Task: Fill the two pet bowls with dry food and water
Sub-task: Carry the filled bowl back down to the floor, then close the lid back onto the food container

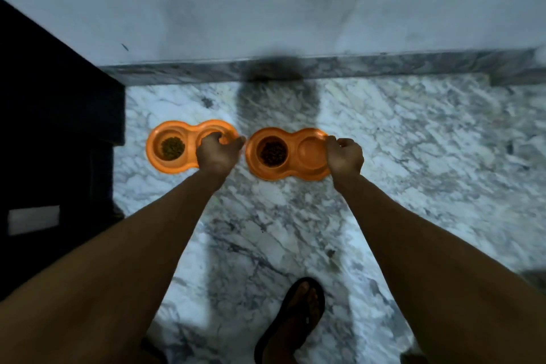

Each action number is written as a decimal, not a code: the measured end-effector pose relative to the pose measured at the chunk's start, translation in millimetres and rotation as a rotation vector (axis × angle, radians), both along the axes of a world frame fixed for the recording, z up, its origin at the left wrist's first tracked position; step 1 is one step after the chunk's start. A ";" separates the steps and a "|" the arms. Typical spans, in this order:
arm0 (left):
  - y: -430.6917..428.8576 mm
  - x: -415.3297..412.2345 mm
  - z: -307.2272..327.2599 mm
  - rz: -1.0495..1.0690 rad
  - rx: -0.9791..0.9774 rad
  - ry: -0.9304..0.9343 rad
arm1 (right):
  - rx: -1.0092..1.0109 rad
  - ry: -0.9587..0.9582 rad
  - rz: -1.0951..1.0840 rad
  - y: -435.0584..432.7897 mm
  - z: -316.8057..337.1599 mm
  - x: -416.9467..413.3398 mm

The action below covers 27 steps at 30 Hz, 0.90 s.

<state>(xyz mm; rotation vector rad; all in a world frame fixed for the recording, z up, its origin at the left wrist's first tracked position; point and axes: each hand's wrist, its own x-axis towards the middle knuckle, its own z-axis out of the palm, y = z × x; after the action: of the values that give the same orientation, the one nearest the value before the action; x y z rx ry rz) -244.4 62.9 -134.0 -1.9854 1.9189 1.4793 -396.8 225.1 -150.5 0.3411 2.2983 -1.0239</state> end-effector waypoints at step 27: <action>-151.8 369.2 606.2 0.328 -0.314 0.402 | -0.349 0.209 0.580 -217.7 604.3 360.1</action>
<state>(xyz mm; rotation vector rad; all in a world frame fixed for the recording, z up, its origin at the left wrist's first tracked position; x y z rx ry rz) 124.8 -88.9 472.2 -2.3834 2.1707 1.8813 -36.7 7.5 453.8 -0.5657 2.1328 -1.1496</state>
